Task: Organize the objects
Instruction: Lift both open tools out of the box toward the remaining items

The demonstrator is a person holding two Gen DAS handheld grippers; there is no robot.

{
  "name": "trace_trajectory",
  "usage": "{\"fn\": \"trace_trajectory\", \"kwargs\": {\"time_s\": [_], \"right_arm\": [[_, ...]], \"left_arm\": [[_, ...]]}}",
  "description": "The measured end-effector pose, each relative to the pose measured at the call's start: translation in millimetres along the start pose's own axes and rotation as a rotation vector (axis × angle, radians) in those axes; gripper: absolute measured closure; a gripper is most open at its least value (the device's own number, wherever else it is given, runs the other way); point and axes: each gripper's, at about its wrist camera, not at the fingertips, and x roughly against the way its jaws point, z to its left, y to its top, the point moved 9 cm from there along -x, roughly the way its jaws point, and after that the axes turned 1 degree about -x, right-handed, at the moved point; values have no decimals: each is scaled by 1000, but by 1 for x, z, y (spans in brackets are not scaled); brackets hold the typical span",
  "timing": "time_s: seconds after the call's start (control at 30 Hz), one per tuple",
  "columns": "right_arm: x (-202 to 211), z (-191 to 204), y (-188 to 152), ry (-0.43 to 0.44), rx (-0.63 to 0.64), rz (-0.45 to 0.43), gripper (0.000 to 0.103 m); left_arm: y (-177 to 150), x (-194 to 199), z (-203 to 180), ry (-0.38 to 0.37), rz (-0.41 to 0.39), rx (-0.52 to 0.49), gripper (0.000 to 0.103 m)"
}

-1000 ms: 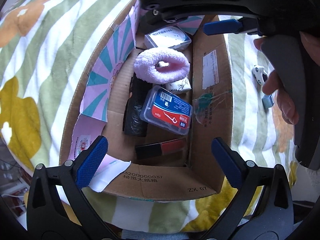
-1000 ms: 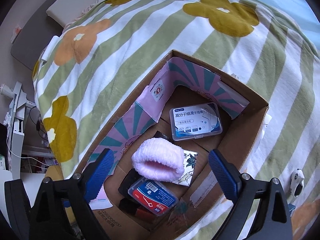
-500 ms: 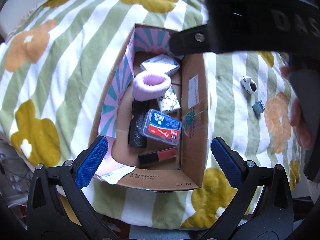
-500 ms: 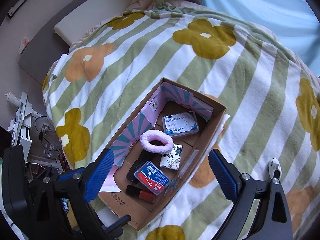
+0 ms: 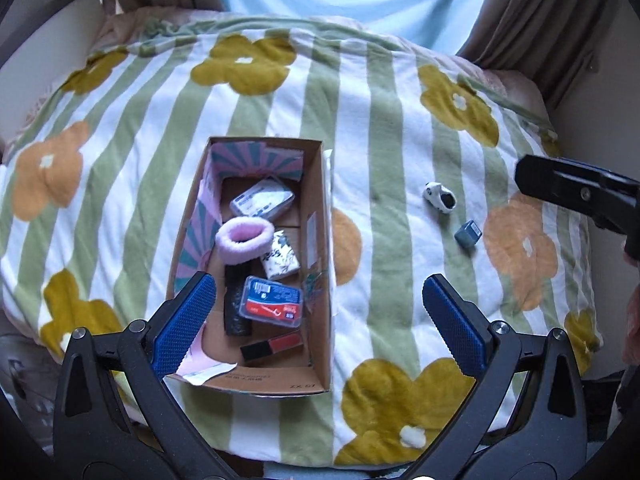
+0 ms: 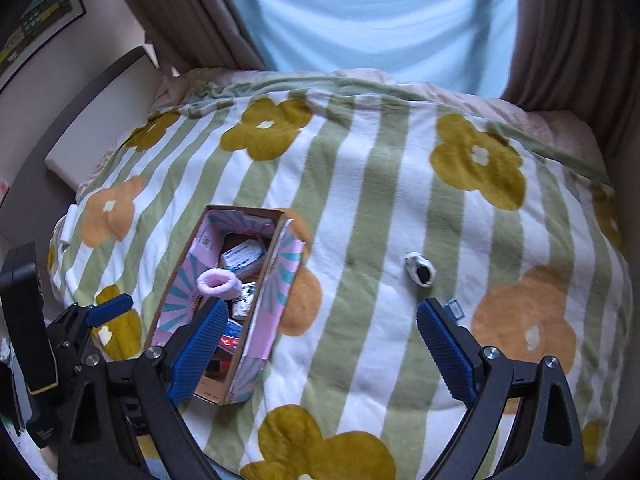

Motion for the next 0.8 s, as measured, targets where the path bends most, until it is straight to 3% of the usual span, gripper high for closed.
{"fn": "trace_trajectory", "kwargs": {"time_s": [0.1, 0.3, 0.8], "right_arm": [[12, -29, -13, -64, -64, -15, 9], [18, -62, -33, -102, -147, -9, 9], [10, -114, -48, -111, -184, -19, 9]], "left_arm": [[12, 6, -24, -4, -31, -50, 0], [23, 10, -70, -73, -55, -99, 0], [43, -15, -131, -137, -37, -218, 0]]}}
